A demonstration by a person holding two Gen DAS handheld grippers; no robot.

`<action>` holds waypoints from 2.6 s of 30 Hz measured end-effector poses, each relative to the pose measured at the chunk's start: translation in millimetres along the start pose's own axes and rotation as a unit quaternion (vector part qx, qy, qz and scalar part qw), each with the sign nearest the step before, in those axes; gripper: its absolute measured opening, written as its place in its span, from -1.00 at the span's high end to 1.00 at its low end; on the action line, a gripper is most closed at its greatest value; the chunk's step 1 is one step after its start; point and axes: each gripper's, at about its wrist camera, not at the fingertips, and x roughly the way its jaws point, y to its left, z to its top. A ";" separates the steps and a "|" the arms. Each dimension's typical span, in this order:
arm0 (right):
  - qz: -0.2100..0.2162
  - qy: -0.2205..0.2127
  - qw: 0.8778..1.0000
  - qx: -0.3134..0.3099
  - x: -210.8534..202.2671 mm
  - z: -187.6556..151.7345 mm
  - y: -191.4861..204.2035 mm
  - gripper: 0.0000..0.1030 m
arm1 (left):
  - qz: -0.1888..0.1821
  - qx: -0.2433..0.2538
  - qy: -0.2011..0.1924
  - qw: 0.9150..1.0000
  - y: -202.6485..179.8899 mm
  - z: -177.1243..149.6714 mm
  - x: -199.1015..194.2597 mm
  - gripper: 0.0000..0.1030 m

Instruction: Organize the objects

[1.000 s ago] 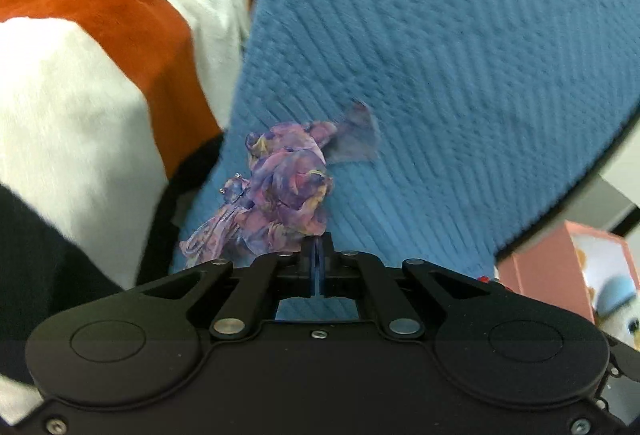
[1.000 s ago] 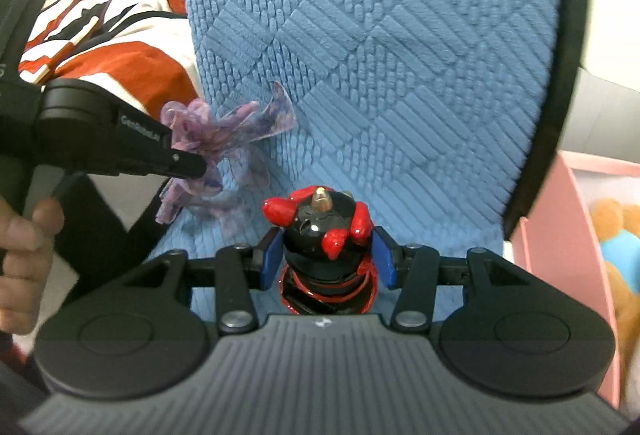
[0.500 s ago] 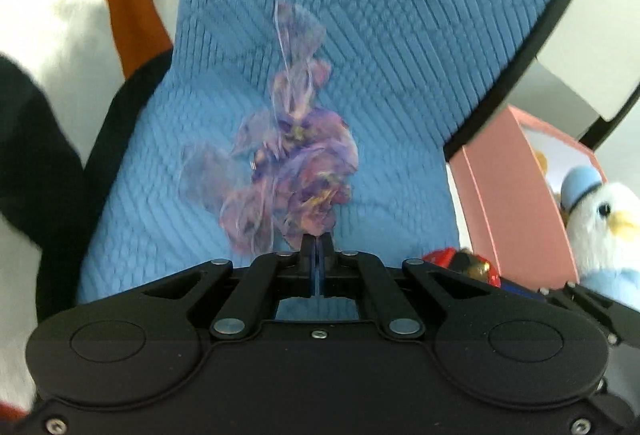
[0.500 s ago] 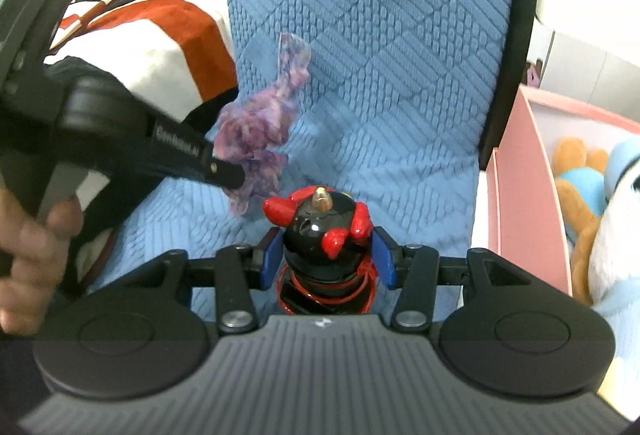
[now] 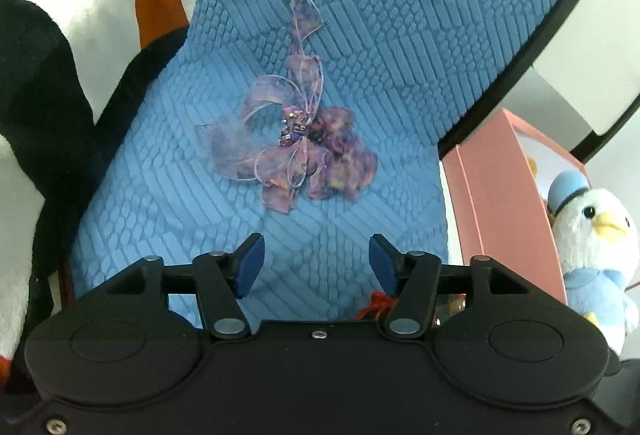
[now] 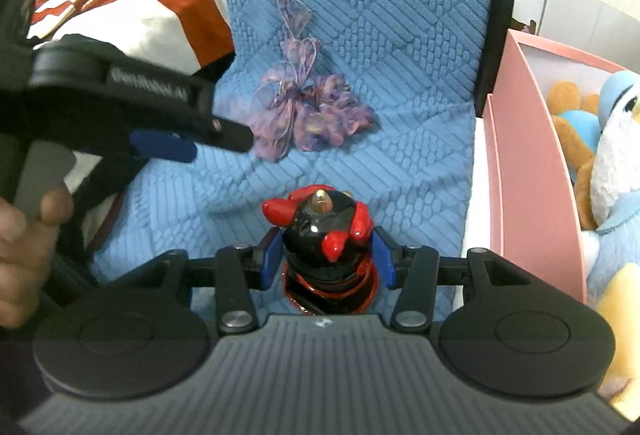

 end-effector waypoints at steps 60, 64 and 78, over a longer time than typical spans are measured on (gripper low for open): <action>-0.033 -0.013 0.999 0.029 40.3 35.5 -32.8 -0.15 | 0.063 0.063 0.016 0.996 -42.0 61.0 97.6 0.63; -0.030 -0.012 0.999 0.033 37.6 36.6 -36.1 -0.15 | 0.047 0.046 0.013 0.998 -39.6 48.7 75.3 0.63; -0.034 -0.021 0.999 0.029 10.3 23.6 -25.5 -0.15 | 0.039 0.016 0.004 0.999 -34.1 9.0 23.5 0.64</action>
